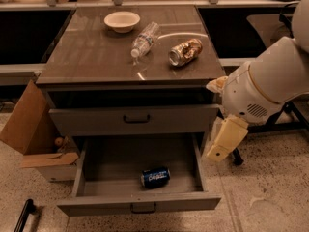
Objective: Pick pepsi can from middle drawer and place on counter
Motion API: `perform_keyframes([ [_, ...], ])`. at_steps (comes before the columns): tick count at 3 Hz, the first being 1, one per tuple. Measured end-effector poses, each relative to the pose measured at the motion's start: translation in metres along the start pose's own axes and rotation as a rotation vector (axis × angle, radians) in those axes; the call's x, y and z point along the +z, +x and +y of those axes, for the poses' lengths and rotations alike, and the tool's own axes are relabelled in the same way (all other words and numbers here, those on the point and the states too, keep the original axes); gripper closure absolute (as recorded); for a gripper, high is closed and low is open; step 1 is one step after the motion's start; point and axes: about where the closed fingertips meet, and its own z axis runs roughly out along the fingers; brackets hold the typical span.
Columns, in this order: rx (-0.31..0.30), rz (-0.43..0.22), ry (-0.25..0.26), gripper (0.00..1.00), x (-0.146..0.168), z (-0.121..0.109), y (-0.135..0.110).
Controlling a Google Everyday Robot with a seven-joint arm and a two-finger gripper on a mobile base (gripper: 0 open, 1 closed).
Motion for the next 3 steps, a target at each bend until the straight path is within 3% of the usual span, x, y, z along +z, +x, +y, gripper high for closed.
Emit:
perform_keyframes([
  [1,0.0,0.0,0.0,0.0,0.0,0.0,0.0],
  [2,-0.051,0.02,-0.009,0.0,0.03,0.003,0.008],
  [3,-0.113,0.029,-0.044,0.0,0.084,0.006,0.027],
])
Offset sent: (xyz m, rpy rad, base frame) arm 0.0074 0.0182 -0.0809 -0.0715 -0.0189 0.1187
